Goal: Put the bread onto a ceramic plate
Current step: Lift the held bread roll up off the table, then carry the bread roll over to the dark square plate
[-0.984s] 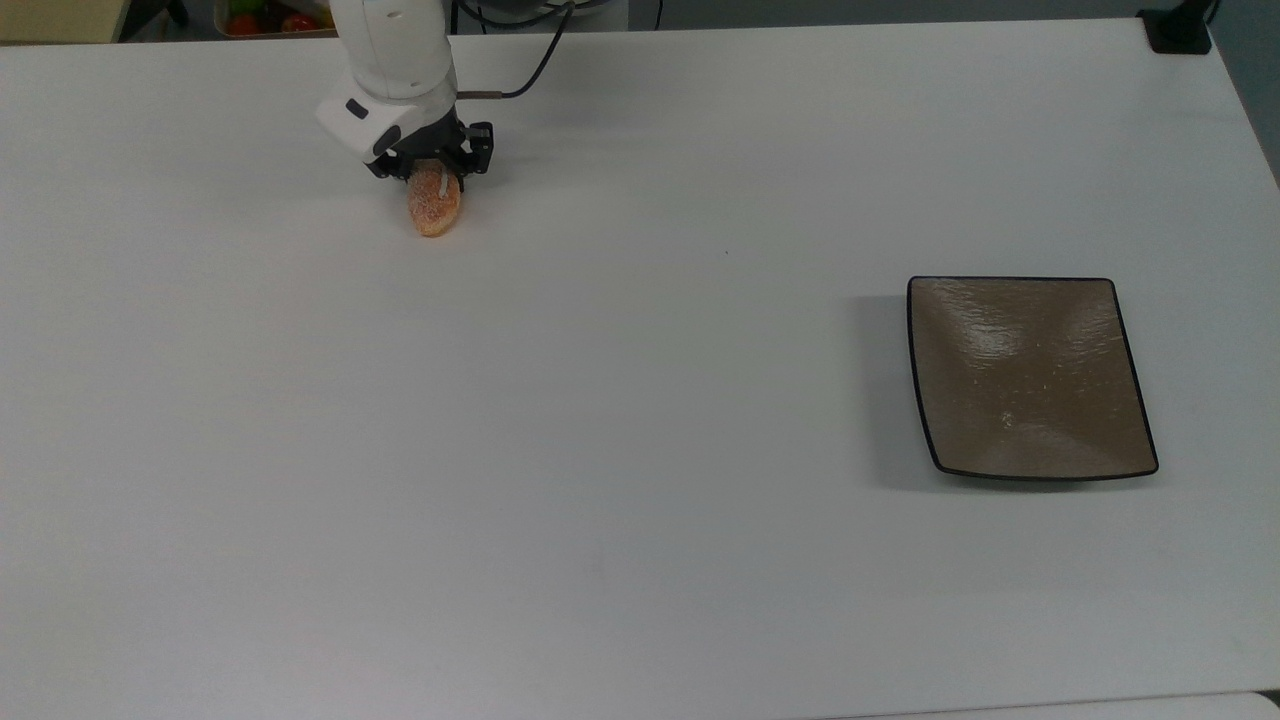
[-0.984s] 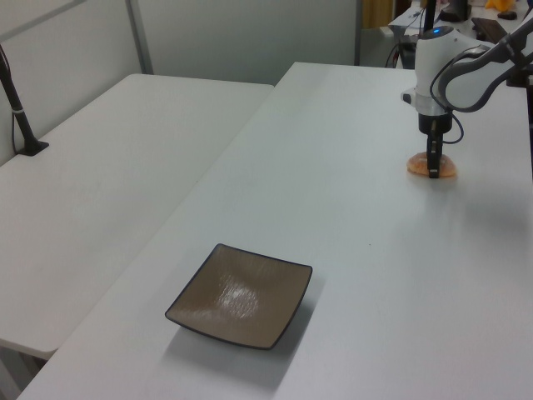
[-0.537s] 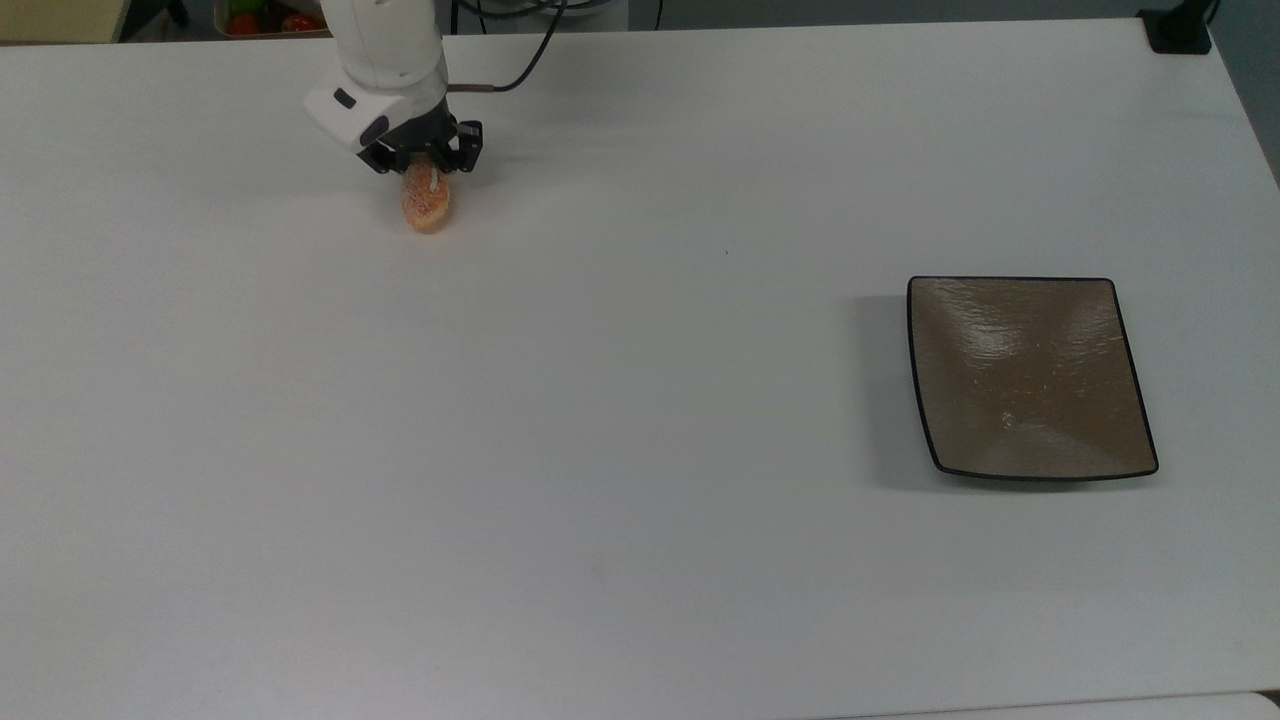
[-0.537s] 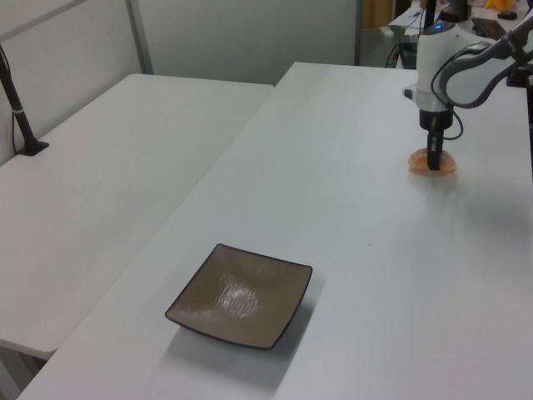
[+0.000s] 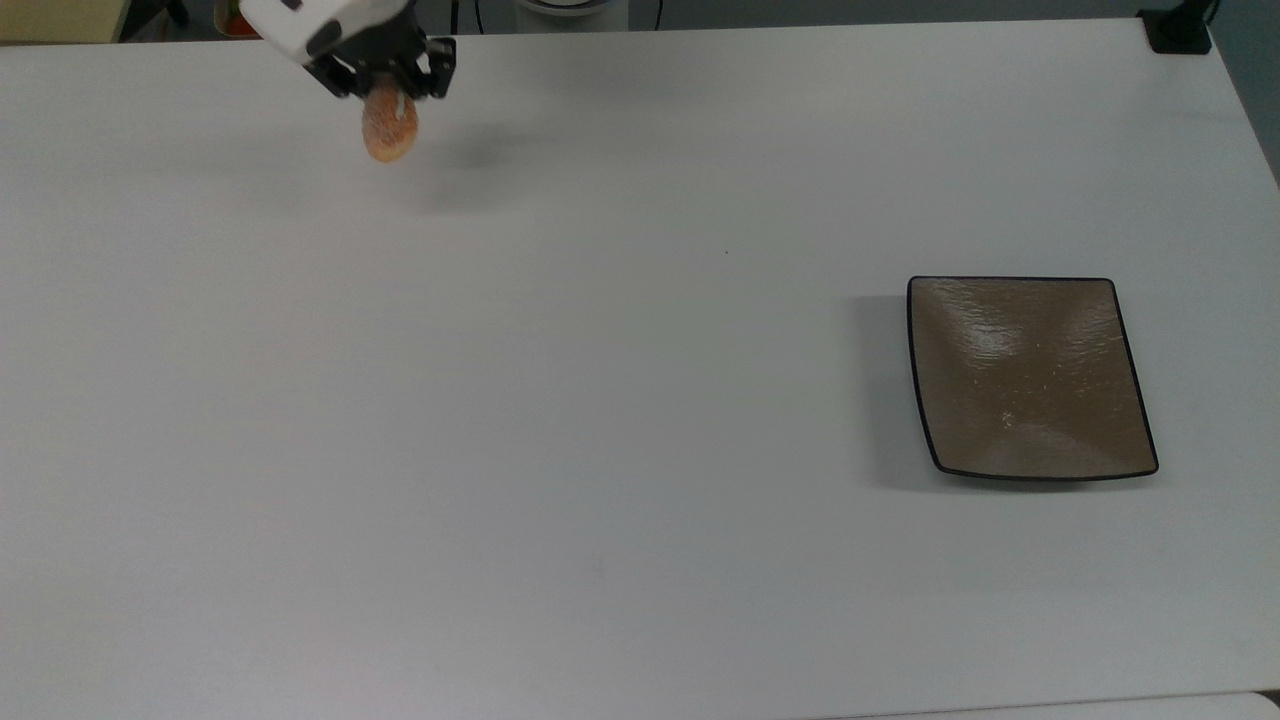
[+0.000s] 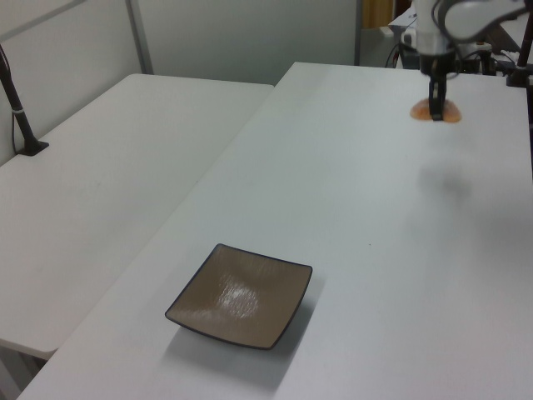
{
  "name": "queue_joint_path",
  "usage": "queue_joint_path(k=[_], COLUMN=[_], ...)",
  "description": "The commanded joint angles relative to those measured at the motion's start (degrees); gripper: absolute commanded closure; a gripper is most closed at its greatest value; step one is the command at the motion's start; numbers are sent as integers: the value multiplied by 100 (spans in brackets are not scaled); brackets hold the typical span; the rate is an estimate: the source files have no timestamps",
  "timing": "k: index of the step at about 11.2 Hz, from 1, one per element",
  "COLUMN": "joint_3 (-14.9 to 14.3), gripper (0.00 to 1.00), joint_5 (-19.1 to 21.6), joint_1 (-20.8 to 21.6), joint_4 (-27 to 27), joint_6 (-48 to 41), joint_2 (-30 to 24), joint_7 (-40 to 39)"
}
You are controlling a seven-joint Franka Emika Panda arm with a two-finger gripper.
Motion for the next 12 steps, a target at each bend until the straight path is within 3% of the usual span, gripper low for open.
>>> queue_joint_path(k=[1, 2, 5, 7, 10, 12], joint_3=[-22, -22, -5, 21, 31, 30], gripper=[99, 98, 97, 93, 93, 93], joint_5=[420, 535, 606, 938, 1090, 1063], joint_1=[106, 132, 754, 1202, 2123, 2766], joint_4=[1160, 1364, 1979, 2576, 3314, 3580], joint_6=[-1014, -1137, -1367, -1507, -1403, -626], joint_2=[40, 49, 180, 425, 1118, 1698], joint_7=[-283, -344, -292, -205, 390, 1146])
